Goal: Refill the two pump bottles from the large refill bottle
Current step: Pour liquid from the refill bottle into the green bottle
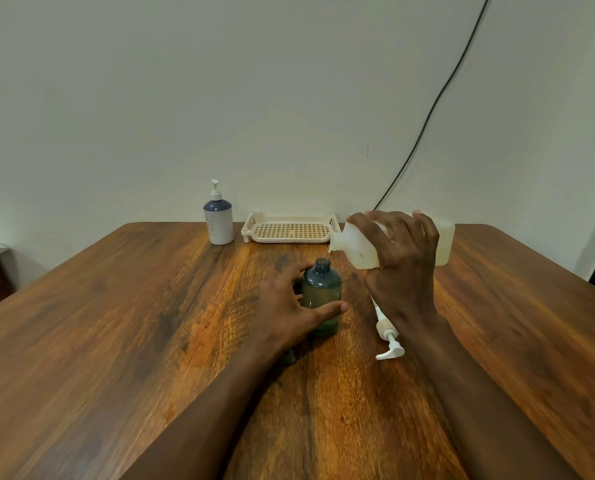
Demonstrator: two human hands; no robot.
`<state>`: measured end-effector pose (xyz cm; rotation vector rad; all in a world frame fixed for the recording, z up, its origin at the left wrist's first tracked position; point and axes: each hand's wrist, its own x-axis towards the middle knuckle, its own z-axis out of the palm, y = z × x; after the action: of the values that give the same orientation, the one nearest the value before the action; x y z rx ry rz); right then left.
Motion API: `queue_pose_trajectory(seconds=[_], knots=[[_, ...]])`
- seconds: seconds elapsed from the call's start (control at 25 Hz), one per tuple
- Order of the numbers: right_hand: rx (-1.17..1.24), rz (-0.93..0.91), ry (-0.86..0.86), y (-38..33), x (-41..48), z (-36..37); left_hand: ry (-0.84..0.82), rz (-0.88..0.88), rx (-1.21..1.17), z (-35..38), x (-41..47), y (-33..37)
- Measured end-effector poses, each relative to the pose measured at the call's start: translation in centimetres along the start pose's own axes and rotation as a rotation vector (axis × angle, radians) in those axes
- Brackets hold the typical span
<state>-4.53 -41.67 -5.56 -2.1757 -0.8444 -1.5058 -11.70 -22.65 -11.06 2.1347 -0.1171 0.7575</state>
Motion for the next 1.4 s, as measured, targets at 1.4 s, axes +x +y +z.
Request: queue_pose_trajectory(seconds=[1.4], knots=[[1.101, 0.708, -0.373, -1.8, -1.1, 1.6, 0.19, -0.031, -0.024, -6.6, -0.1, 1.0]])
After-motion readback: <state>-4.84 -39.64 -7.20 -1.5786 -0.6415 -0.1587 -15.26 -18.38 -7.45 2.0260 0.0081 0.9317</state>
